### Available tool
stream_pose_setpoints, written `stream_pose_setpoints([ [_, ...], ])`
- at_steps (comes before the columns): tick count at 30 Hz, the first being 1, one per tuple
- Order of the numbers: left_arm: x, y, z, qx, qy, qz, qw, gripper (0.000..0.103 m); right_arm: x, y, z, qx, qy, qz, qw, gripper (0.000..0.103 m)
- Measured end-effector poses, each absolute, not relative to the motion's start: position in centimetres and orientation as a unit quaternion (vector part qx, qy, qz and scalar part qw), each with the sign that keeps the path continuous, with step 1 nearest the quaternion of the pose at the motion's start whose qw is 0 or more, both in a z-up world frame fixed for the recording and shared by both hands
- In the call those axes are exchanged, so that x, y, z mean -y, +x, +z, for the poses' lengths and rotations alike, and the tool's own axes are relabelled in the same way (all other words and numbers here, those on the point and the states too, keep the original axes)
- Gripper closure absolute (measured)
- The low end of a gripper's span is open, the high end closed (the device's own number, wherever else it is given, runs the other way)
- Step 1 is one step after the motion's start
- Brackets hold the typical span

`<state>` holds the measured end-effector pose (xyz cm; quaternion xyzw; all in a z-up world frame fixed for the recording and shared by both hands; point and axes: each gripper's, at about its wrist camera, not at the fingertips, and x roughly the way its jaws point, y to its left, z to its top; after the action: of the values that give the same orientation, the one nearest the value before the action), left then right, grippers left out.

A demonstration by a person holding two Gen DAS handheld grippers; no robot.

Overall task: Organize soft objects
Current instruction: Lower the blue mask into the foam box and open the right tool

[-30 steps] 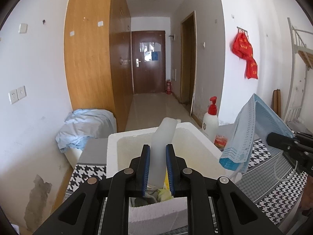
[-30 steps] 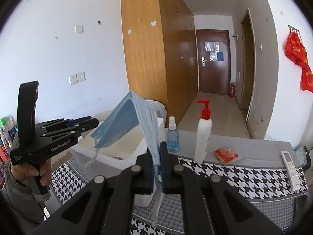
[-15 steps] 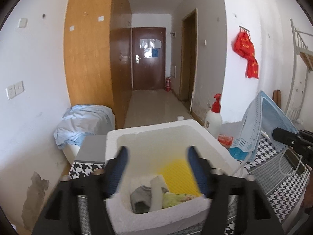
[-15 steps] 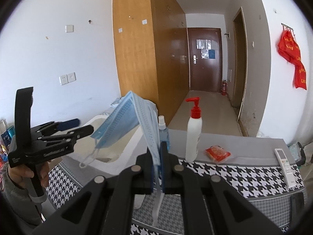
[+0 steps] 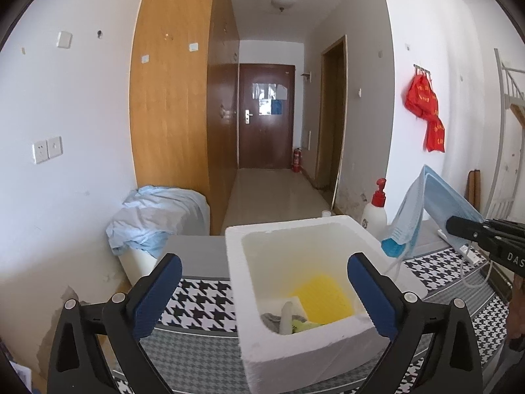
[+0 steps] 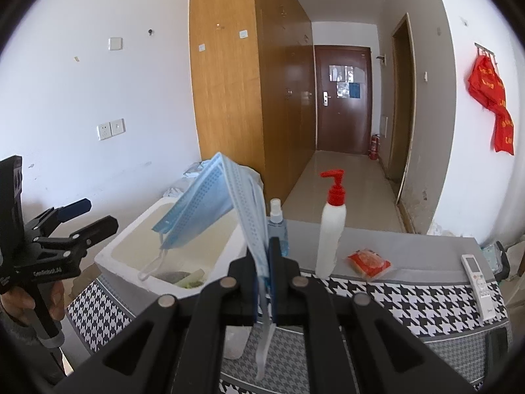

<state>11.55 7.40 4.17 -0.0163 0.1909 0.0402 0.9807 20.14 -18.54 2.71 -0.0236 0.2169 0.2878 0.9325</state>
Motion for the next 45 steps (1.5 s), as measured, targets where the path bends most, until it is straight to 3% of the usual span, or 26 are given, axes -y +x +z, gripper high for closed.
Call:
stream_pose_setpoints([
  [45,-12.6,7.4,2.1,-0.193,-0.043,0.082,0.977,0.001,8.2,23.5,1.4,-0.272,-0.064,0.336,0.899,0.095],
])
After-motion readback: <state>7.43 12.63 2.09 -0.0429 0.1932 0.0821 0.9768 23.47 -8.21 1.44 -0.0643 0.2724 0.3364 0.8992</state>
